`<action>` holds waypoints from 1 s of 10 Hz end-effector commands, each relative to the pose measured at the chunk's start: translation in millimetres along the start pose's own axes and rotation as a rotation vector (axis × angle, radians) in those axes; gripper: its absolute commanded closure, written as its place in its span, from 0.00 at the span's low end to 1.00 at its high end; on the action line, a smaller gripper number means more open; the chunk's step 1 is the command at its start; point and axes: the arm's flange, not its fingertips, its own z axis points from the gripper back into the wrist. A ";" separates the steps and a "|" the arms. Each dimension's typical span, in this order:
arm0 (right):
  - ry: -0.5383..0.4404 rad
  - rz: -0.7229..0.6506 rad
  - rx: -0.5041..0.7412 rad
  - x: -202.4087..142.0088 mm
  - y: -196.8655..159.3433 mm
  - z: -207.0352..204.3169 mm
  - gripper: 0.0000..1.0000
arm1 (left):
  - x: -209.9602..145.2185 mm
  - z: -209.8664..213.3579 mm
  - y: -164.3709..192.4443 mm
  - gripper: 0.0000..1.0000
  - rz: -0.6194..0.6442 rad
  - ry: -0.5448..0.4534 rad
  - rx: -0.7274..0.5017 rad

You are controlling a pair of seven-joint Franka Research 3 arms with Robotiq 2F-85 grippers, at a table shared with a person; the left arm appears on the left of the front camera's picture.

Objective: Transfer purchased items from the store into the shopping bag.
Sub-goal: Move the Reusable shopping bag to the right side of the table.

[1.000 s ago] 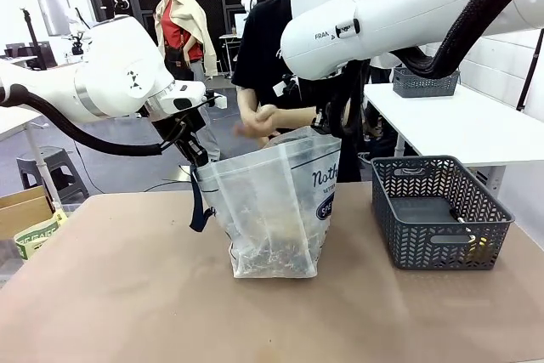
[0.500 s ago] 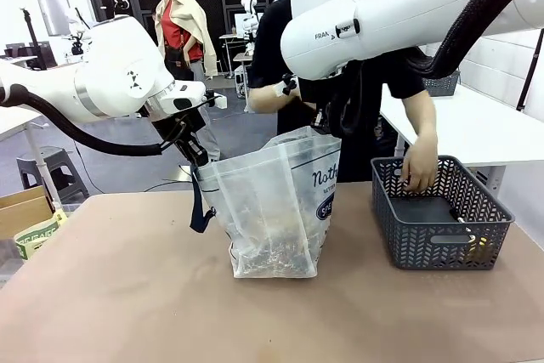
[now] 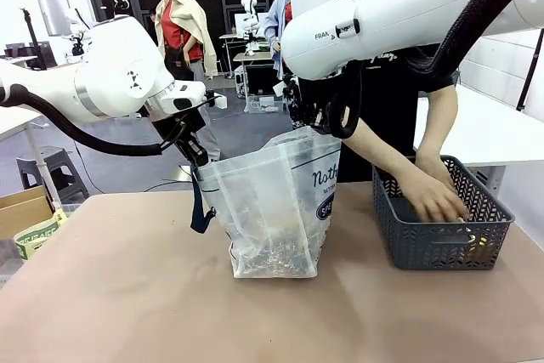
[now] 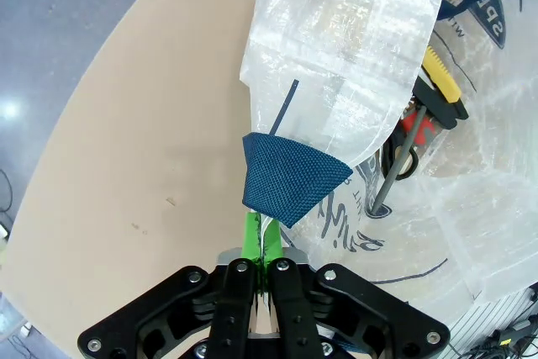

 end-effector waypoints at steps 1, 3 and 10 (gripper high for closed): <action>0.003 -0.002 -0.002 -1.5 -1.8 0.1 1.00 | -1.7 0.7 2.9 1.00 0.002 0.001 0.003; 0.003 -0.002 -0.002 -1.5 -1.8 0.1 1.00 | 0.0 0.0 0.0 1.00 0.000 0.000 0.000; -0.047 -0.015 -0.071 -1.5 -0.7 0.3 1.00 | 5.1 -0.1 1.8 1.00 0.005 -0.017 0.098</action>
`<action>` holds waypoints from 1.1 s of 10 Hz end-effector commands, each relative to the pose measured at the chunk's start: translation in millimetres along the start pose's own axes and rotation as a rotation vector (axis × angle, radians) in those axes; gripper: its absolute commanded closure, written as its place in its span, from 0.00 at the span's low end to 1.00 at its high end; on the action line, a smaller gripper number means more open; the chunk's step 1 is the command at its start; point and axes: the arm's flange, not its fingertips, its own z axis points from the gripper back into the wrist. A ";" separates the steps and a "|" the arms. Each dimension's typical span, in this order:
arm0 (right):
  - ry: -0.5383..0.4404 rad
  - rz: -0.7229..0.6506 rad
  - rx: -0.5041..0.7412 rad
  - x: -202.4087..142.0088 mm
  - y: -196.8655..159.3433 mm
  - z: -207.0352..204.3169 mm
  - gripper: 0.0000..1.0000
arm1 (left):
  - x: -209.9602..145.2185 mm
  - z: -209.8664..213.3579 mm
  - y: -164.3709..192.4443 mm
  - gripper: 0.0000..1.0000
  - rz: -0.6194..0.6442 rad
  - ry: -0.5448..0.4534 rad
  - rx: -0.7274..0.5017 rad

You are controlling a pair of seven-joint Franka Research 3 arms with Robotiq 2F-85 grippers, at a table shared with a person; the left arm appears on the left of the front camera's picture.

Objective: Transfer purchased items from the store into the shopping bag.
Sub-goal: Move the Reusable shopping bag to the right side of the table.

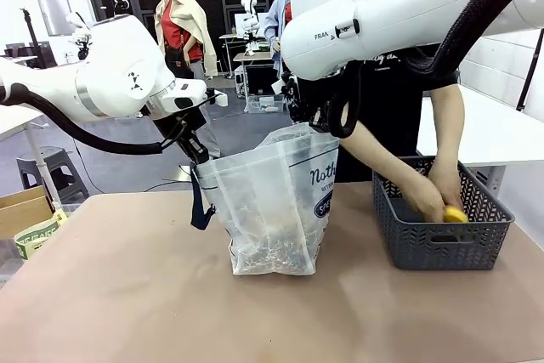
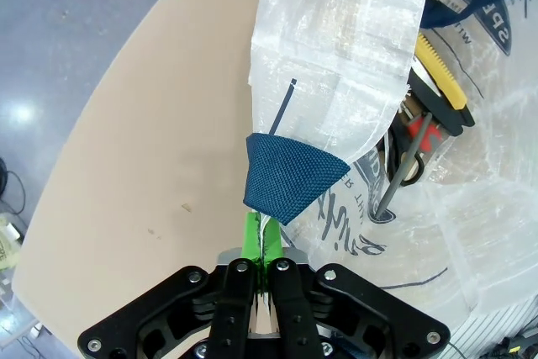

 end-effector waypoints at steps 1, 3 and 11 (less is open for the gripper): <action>-0.021 -0.016 -0.065 -4.9 0.2 -2.0 1.00 | 0.8 -3.1 0.2 1.00 0.015 0.001 0.054; -0.027 -0.022 -0.073 -4.9 0.9 -1.3 1.00 | 1.2 -2.7 -0.3 1.00 0.012 -0.006 0.056; -0.016 -0.008 -0.019 1.7 -1.6 1.5 1.00 | 3.1 0.1 -0.9 1.00 0.003 -0.010 0.027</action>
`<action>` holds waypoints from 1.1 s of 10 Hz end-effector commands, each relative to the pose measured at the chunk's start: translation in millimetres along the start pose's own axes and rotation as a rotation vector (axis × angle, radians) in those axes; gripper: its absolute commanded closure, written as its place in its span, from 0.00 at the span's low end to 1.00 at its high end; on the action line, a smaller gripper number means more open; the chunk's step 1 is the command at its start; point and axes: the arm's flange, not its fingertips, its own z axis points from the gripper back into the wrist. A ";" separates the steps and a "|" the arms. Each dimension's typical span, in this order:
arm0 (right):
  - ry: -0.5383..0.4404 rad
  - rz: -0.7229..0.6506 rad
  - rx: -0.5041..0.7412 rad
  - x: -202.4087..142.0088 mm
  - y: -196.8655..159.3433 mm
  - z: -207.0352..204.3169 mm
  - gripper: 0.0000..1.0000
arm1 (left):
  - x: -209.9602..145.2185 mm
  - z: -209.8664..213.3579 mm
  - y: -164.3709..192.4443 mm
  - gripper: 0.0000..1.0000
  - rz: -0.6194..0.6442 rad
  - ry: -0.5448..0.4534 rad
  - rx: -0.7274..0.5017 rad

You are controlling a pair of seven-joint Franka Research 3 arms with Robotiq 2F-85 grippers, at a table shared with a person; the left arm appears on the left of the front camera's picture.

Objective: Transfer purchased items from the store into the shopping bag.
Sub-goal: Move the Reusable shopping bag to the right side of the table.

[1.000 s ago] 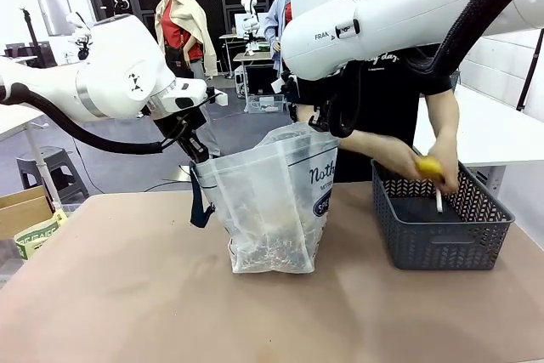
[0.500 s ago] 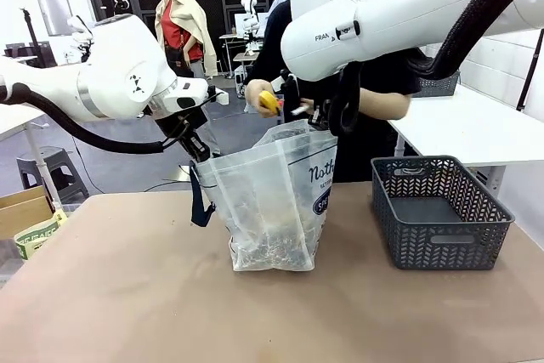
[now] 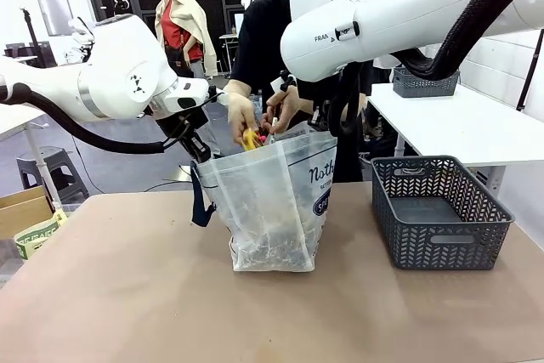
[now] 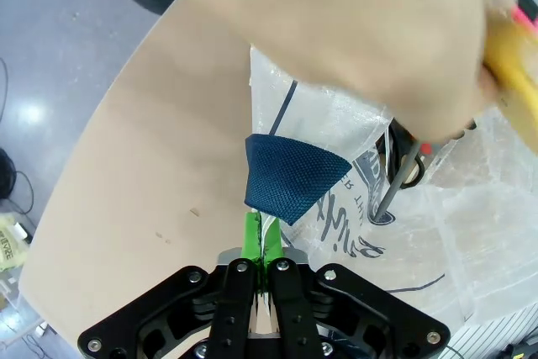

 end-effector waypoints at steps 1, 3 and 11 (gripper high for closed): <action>-0.003 0.000 -0.002 -0.4 -1.1 1.0 1.00 | -0.6 0.2 1.2 1.00 0.002 -0.001 0.002; -0.003 0.000 -0.002 -0.4 -1.1 1.0 1.00 | -0.6 0.2 1.2 1.00 0.002 -0.001 0.002; -0.003 0.000 -0.002 -0.4 -1.1 1.0 1.00 | -0.6 0.2 1.2 1.00 0.002 -0.001 0.002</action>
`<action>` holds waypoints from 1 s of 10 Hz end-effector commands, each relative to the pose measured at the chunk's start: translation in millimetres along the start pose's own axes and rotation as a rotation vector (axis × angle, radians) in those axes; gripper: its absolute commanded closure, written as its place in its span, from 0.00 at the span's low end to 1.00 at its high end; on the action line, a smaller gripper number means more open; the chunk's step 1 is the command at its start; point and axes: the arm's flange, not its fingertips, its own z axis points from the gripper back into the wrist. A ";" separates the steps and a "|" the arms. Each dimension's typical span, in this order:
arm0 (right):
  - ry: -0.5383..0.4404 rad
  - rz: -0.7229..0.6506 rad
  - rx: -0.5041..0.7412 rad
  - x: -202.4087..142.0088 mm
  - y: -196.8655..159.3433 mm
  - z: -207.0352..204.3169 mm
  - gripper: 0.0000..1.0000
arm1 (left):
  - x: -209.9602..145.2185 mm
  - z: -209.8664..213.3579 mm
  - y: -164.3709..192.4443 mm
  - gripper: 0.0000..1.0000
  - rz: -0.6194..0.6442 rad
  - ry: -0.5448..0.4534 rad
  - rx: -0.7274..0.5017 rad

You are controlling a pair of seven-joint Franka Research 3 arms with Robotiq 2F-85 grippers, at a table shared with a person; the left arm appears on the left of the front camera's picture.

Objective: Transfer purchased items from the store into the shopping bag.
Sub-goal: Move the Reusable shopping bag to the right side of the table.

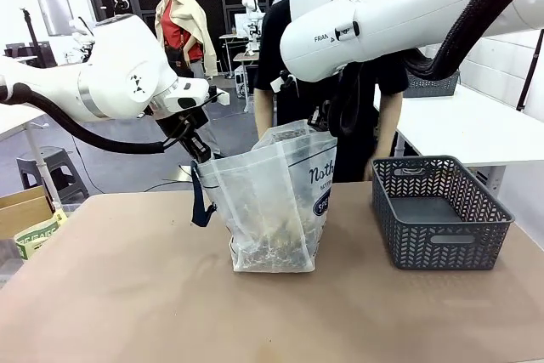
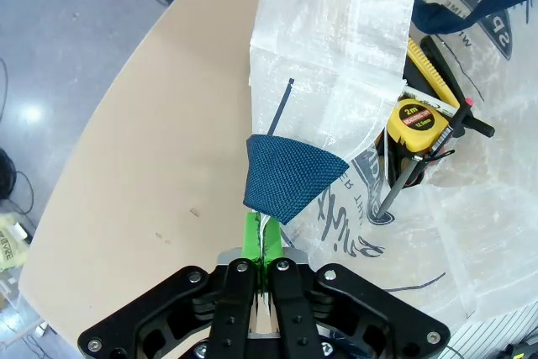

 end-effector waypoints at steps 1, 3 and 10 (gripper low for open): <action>-0.003 0.000 -0.003 -0.6 -1.3 1.2 1.00 | -0.8 0.3 1.5 1.00 0.003 0.000 0.002; -0.003 0.000 -0.003 -0.6 -1.3 1.2 1.00 | -0.8 0.3 1.5 1.00 0.003 0.000 0.002; -0.003 0.000 -0.003 -0.6 -1.3 1.2 1.00 | -0.8 0.3 1.5 1.00 0.003 0.000 0.002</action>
